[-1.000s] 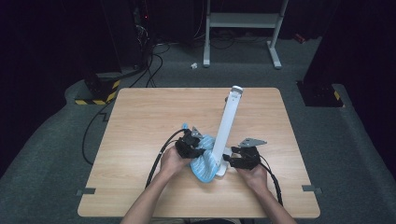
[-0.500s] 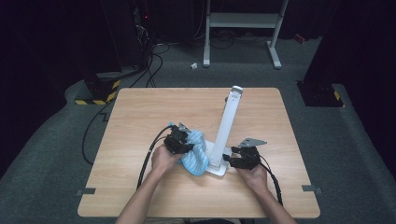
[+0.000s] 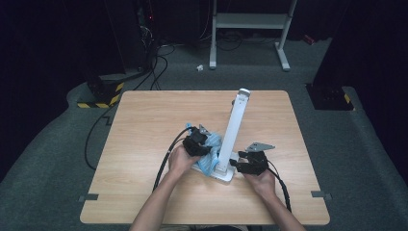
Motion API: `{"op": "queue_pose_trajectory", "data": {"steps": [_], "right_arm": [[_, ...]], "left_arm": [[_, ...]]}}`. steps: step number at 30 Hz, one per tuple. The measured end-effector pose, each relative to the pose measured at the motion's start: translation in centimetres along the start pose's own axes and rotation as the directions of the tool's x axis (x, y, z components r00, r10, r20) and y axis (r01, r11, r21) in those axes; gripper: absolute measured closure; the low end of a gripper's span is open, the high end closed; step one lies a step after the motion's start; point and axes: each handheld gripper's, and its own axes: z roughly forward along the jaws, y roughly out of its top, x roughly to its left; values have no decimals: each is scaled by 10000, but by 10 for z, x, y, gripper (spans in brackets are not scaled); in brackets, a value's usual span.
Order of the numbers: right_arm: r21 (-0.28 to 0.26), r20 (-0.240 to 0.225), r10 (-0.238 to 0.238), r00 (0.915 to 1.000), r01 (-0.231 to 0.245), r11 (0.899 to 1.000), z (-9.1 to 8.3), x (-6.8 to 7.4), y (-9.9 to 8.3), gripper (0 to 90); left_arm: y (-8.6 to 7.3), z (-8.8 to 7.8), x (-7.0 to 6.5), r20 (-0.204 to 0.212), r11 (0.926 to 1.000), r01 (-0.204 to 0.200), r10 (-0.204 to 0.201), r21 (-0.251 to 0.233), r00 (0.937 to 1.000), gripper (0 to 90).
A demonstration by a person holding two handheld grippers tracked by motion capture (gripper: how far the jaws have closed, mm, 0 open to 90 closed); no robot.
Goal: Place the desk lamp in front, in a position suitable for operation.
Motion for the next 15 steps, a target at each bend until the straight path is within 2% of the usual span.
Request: {"op": "queue_pose_trajectory", "data": {"steps": [3, 6, 9, 12, 15], "right_arm": [[-3, -1, 1, 10000, -1, 10000, 0, 0, 0, 416], [-3, -14, 1, 10000, -1, 10000, 0, 0, 0, 416], [-4, -9, 6, 10000, -6, 10000, 0, 0, 0, 415], [-2, 3, 4, 10000, -4, 10000, 0, 0, 0, 416], [-8, 17, -28, 10000, 28, 10000, 0, 0, 0, 417]], "left_arm": [[-6, -5, 13, -338, 9989, 470, -468, 57, 9983, 691], [-19, -11, 26, -543, 9934, 1145, -1147, -73, 9919, 692], [-31, -19, 30, -425, 9877, 1549, -1557, -235, 9869, 693], [-41, -28, 26, -310, 9881, 1505, -1515, -311, 9880, 693], [-47, -35, 16, -322, 9886, 1451, -1464, -404, 9887, 693]]}}
